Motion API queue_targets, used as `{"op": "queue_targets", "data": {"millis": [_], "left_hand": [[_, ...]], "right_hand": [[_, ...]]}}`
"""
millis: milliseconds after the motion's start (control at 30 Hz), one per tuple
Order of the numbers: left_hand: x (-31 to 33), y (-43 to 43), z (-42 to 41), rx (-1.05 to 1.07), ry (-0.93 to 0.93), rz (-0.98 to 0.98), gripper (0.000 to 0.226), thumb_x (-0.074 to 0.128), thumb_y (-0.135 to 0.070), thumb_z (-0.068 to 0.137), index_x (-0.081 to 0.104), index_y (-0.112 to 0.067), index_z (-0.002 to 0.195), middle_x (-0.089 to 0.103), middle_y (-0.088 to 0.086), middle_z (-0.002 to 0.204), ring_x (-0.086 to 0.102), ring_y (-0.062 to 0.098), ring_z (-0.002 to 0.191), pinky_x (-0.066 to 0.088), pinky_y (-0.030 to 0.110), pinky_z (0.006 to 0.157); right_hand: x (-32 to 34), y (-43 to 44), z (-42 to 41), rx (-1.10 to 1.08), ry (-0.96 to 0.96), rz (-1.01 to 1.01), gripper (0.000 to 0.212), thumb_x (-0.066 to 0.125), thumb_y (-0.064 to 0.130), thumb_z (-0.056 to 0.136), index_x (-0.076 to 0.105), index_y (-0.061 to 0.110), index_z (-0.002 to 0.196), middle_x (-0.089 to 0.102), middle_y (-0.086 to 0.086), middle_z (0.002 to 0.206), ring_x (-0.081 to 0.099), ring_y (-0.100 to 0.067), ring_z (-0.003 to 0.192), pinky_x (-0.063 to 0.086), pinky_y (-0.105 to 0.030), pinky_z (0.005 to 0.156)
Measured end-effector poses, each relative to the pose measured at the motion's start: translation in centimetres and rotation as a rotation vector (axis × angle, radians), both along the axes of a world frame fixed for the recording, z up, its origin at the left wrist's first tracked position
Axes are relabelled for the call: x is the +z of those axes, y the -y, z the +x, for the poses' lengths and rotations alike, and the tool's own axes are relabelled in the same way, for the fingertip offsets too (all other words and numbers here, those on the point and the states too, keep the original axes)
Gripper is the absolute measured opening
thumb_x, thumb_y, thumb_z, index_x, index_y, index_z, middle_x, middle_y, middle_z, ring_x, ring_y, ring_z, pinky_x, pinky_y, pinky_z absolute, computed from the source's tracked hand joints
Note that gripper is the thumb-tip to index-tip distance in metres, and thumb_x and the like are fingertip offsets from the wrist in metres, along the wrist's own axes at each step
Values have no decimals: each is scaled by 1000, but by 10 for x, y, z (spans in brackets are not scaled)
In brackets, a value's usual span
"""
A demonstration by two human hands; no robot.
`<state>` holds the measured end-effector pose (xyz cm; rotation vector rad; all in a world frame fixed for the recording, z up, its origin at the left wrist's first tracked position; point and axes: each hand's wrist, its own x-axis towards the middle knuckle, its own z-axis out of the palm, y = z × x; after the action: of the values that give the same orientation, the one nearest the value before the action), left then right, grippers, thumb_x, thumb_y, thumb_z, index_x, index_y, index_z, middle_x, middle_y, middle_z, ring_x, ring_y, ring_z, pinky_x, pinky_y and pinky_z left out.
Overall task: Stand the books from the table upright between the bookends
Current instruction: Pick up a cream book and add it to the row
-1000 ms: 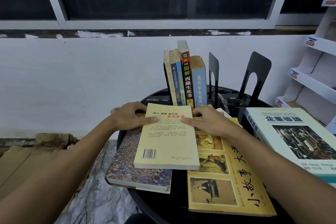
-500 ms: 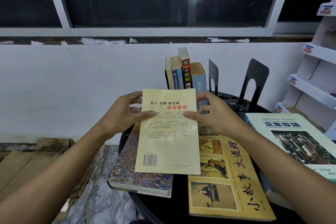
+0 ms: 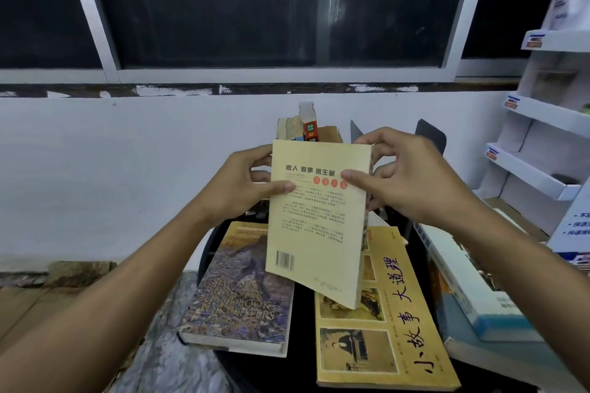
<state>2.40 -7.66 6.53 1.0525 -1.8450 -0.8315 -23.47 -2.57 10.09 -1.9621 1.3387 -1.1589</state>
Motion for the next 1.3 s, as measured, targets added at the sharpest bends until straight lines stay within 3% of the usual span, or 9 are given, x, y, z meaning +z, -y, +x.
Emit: {"op": "queue_targets", "data": {"millis": [133,300,400,633,767,867,967,1100,1300], "left_hand": [[7,10,-24,-88,-13,26,52,77,-12,87,60,-23,135,71,-3,118,72,16,105,61,39,87],[15,27,-51,-134,101,14,52,78,-17,86,60,-21,135,72,-8,121,66,4,113,55,29,98],[16,38,-62,-86,217,-91,54,78,-22,87,59,-26,137,67,-14,129,59,-1,122,50,24,103],[10,51,-87,85,427,-242,60,71,-24,93,48,-13,147,51,2,150,47,17,138,48,38,109],[7,53,-97,86,509,-296,54,68,-19,94,50,-15,145,59,1,141,53,19,129,44,31,107],[3,57,-101,109,582,-298,64,67,-21,95,39,-13,152,45,3,155,38,21,144,29,28,114],[-3,64,-101,118,609,-274,72,68,-25,94,33,-12,155,37,3,159,30,21,149,25,34,122],[-8,68,-100,105,606,-279,72,68,-25,93,33,-13,155,40,4,158,35,21,146,33,41,120],[-12,69,-97,123,624,-289,74,66,-26,96,26,-14,158,27,4,164,22,20,152,20,36,124]], "right_hand": [[8,-11,-13,-91,-62,-96,31,79,23,85,57,19,106,66,8,106,76,-16,66,62,-42,56],[11,-21,-28,-183,-138,-153,30,80,28,84,58,22,102,65,9,98,72,-14,58,61,-43,52],[14,-25,-37,-232,-177,-195,28,80,31,83,58,25,98,67,10,94,72,-15,61,61,-43,61],[26,-28,-48,-326,-266,-277,28,79,31,84,59,20,100,63,14,84,67,-11,71,59,-41,67],[29,-19,-49,-369,-337,-297,28,78,34,85,58,21,99,65,12,87,62,-2,74,54,-26,62],[28,-8,-47,-380,-357,-294,27,77,35,86,57,21,100,65,13,85,59,5,75,47,-11,49],[29,3,-43,-391,-378,-310,27,76,33,87,57,19,100,63,11,84,54,8,72,42,-4,51],[35,14,-37,-397,-407,-321,26,74,32,89,56,18,102,56,13,82,49,6,70,40,-5,50],[41,30,-32,-398,-469,-330,25,72,30,91,54,14,100,63,3,91,57,-9,76,39,-14,49]]}}
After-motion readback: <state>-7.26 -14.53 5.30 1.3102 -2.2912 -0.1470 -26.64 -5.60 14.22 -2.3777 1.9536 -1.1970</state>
